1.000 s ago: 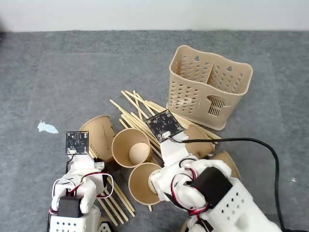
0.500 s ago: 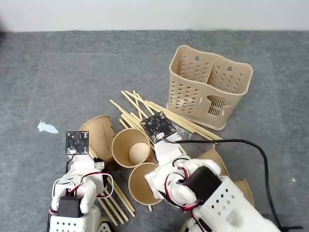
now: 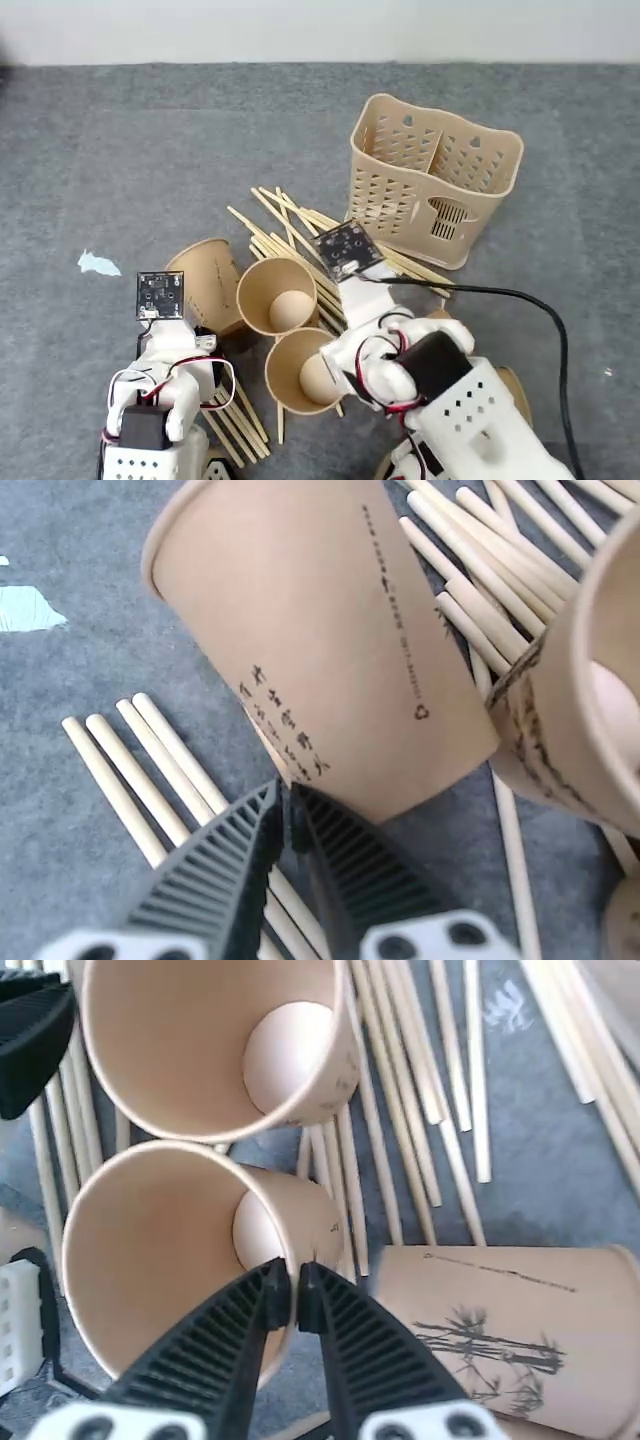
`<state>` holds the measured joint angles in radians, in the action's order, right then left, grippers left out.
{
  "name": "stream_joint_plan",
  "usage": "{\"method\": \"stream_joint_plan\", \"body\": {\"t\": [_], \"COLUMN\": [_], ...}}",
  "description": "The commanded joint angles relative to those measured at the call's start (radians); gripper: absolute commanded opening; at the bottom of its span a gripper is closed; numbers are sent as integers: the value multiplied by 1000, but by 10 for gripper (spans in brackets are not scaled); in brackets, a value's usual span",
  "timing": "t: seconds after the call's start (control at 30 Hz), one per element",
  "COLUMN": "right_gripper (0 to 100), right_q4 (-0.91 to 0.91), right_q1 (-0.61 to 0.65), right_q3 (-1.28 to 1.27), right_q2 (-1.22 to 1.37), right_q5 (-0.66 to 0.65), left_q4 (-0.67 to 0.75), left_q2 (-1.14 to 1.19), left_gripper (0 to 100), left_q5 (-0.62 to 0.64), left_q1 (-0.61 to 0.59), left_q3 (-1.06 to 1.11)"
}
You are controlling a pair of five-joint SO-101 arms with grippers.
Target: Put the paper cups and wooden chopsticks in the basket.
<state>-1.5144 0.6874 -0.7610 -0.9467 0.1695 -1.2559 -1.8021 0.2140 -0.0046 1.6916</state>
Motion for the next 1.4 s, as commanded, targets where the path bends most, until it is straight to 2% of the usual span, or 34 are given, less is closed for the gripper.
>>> {"method": "stream_joint_plan", "body": {"t": [0.0, 0.2, 0.37, 0.57, 0.77, 1.1, 1.37], "right_gripper": [8, 8, 8, 8, 8, 8, 8], "right_q4": [-74, -260, -277, -148, 67, 321, 355], "right_q1": [-21, -28, -97, -346, -544, -727, -806], "right_q3": [150, 470, 658, 703, 700, 700, 701], "right_q2": [-8, 2, 4, 4, 4, 171, 389], "right_q5": [-18, -20, -58, -147, -147, -77, -75], "left_q4": [-3, -3, -3, -3, -3, -3, -3], "left_q2": [-17, -17, -17, -17, -17, -17, -17], "left_gripper": [14, 14, 14, 14, 14, 14, 14], "left_q5": [-3, -3, -3, -3, -3, -3, -3], "left_q1": [0, 0, 0, 0, 0, 0, 0], "left_q3": [-8, -8, -8, -8, -8, -8, -8]}}
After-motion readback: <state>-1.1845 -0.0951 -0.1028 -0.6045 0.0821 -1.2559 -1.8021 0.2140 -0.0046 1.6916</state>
